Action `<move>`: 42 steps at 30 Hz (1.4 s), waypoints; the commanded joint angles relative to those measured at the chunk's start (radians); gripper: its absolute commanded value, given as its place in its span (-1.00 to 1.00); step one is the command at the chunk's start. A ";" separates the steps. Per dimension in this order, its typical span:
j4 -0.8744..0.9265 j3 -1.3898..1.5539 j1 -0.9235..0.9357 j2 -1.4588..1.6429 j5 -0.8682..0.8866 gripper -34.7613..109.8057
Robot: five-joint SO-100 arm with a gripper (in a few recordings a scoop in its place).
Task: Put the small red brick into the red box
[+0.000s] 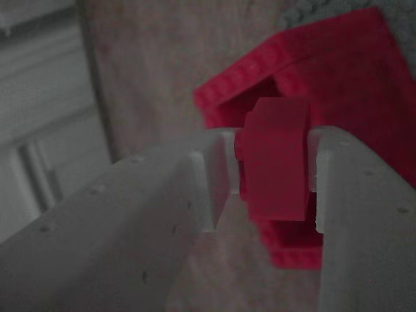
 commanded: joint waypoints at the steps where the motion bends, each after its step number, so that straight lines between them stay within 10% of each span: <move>1: -0.084 -0.055 -0.023 0.026 -0.011 -0.52; 32: -0.245 -0.003 -0.074 0.011 -0.032 -0.25; 42: -0.250 0.495 -0.087 0.617 0.003 -0.52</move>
